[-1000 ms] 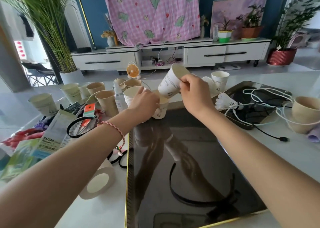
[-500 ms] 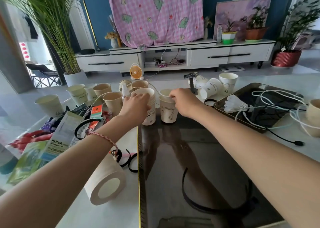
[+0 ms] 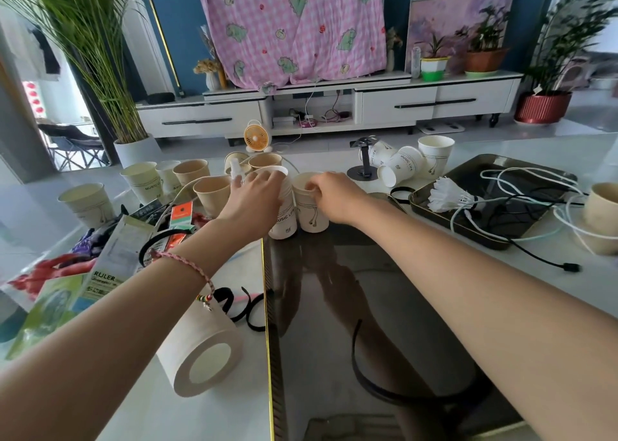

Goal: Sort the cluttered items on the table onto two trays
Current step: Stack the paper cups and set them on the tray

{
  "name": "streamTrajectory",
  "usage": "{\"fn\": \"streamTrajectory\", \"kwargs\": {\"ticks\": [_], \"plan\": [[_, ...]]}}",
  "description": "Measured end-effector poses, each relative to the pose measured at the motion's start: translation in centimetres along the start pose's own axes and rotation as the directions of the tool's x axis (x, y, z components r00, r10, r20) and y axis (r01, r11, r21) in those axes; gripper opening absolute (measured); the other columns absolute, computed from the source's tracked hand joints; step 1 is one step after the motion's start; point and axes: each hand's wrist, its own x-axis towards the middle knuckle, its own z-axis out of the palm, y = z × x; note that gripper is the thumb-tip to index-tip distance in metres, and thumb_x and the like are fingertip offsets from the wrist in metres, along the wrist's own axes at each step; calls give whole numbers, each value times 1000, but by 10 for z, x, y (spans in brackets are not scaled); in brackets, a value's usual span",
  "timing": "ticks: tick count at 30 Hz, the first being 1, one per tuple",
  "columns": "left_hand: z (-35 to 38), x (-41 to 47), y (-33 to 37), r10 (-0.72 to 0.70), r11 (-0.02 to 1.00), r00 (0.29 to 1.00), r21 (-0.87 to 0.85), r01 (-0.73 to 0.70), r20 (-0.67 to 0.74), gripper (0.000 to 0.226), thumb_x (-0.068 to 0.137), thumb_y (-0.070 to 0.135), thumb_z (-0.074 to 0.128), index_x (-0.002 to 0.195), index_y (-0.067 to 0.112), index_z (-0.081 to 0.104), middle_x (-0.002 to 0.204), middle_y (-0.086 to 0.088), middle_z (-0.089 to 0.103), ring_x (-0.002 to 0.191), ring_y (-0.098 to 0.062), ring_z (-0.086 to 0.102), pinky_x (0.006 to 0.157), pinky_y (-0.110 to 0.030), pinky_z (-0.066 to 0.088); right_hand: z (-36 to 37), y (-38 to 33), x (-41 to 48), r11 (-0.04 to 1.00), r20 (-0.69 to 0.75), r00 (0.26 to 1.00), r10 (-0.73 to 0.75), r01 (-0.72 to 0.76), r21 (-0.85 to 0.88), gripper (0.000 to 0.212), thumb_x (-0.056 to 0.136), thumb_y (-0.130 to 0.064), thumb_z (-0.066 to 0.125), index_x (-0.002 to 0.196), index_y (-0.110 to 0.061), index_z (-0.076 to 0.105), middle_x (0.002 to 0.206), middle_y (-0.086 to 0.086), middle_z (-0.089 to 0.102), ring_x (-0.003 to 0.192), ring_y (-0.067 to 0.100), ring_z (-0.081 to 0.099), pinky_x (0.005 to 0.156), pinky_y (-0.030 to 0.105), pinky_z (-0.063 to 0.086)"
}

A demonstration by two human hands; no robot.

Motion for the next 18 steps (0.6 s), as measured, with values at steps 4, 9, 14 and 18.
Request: {"fn": "streamTrajectory", "kwargs": {"ticks": [4, 9, 14, 18], "plan": [[4, 4, 3, 25, 999, 1000, 43, -26, 17, 42, 95, 15, 46, 136, 14, 37, 133, -12, 50, 125, -31, 39, 104, -44, 27, -4, 5, -8, 1000, -2, 1000, -5, 5, -24, 25, 86, 7, 48, 106, -2, 61, 113, 18, 57, 97, 31, 56, 79, 36, 46], [4, 8, 8, 7, 1000, 997, 19, -9, 75, 45, 95, 9, 45, 138, 15, 34, 133, -13, 50, 126, -32, 38, 100, -45, 30, -10, 16, -12, 999, -17, 999, 36, -36, -18, 11, 84, 9, 52, 90, 4, 60, 99, 19, 59, 85, 31, 55, 67, 32, 39], [1, 10, 8, -21, 1000, 992, -7, 22, 123, 48, 95, 9, 45, 140, 17, 31, 135, -13, 47, 128, -32, 37, 105, -49, 27, -1, 16, -9, 999, -21, 999, 25, -24, 34, 22, 88, 5, 53, 109, 4, 61, 117, 18, 57, 104, 32, 56, 79, 30, 42], [3, 4, 14, -21, 999, 1000, 47, 20, 11, 53, 96, 20, 45, 144, 17, 23, 139, -15, 37, 132, -34, 30, 112, -53, 12, -3, 15, -12, 993, -45, 998, 39, -34, 111, 40, 90, 2, 52, 130, -4, 50, 134, 16, 46, 121, 29, 47, 97, 32, 38]]}}
